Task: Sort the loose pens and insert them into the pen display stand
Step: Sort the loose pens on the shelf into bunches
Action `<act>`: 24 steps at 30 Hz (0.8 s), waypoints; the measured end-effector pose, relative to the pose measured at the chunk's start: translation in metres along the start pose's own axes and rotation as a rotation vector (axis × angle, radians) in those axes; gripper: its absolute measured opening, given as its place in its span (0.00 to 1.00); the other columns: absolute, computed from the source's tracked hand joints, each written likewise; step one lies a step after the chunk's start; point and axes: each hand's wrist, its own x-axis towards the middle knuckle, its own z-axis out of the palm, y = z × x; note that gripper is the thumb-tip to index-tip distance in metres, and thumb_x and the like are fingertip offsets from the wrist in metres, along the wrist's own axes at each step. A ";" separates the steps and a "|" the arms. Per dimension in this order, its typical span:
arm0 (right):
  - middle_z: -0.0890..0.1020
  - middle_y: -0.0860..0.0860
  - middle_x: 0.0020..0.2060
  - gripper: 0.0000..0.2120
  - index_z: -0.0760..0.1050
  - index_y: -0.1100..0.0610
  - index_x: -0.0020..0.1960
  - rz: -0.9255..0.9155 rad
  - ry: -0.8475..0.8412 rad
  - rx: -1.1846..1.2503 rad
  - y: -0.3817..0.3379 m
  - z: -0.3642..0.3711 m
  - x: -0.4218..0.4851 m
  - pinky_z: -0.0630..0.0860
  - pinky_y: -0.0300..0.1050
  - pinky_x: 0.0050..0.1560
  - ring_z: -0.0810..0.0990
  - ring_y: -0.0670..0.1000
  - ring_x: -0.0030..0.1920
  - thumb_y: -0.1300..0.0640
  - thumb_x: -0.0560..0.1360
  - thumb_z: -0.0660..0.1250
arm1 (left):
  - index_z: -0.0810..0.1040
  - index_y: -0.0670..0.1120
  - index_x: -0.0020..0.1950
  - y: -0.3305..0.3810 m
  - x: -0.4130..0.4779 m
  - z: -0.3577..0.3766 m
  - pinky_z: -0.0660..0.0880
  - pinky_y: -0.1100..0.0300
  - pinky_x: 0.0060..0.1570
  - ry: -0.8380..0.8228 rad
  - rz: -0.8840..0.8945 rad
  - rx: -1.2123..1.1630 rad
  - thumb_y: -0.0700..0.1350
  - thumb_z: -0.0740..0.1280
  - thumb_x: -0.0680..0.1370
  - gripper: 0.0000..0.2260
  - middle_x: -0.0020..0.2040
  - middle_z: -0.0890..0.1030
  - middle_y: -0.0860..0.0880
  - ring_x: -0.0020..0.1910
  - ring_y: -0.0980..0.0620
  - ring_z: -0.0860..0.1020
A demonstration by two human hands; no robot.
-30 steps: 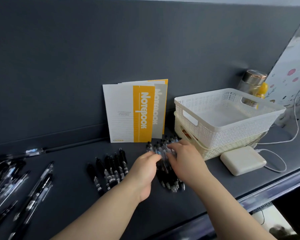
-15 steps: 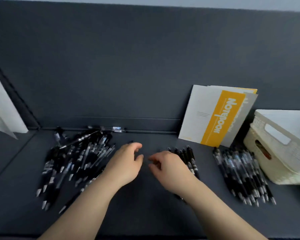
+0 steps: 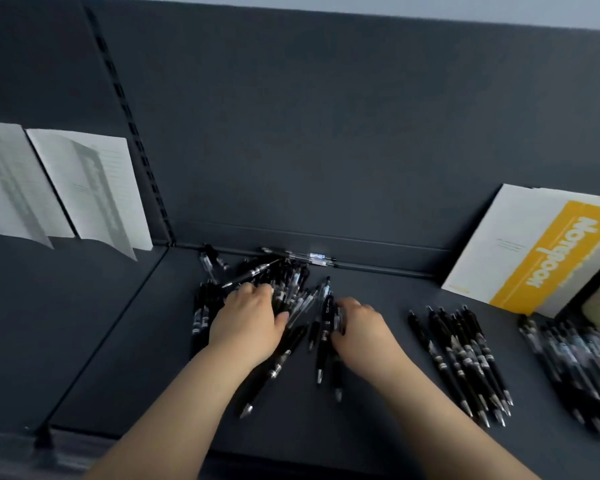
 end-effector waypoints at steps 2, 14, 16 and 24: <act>0.75 0.59 0.56 0.19 0.69 0.58 0.64 0.043 0.036 0.022 -0.003 0.001 0.006 0.68 0.39 0.45 0.75 0.57 0.56 0.65 0.73 0.59 | 0.61 0.46 0.72 0.001 0.010 0.000 0.70 0.54 0.59 -0.029 -0.007 0.023 0.60 0.59 0.78 0.28 0.69 0.67 0.46 0.67 0.46 0.66; 0.70 0.60 0.58 0.21 0.65 0.61 0.61 0.188 -0.023 -0.009 -0.033 0.013 0.020 0.68 0.40 0.42 0.72 0.55 0.42 0.56 0.72 0.67 | 0.65 0.41 0.69 0.014 0.045 -0.003 0.73 0.53 0.49 -0.111 0.028 0.141 0.61 0.64 0.75 0.31 0.65 0.69 0.42 0.61 0.44 0.71; 0.70 0.59 0.57 0.21 0.65 0.60 0.60 0.208 -0.041 -0.011 -0.037 0.015 0.020 0.69 0.41 0.41 0.72 0.55 0.40 0.56 0.71 0.67 | 0.69 0.43 0.67 0.014 0.048 -0.003 0.73 0.53 0.48 -0.137 0.032 0.167 0.59 0.63 0.77 0.26 0.64 0.70 0.43 0.60 0.44 0.73; 0.71 0.60 0.57 0.29 0.56 0.59 0.71 0.210 0.012 0.023 -0.043 0.025 0.022 0.69 0.42 0.39 0.71 0.54 0.40 0.64 0.72 0.61 | 0.74 0.45 0.57 0.011 0.057 -0.009 0.69 0.59 0.34 -0.142 0.061 0.201 0.48 0.66 0.76 0.12 0.49 0.80 0.48 0.42 0.47 0.77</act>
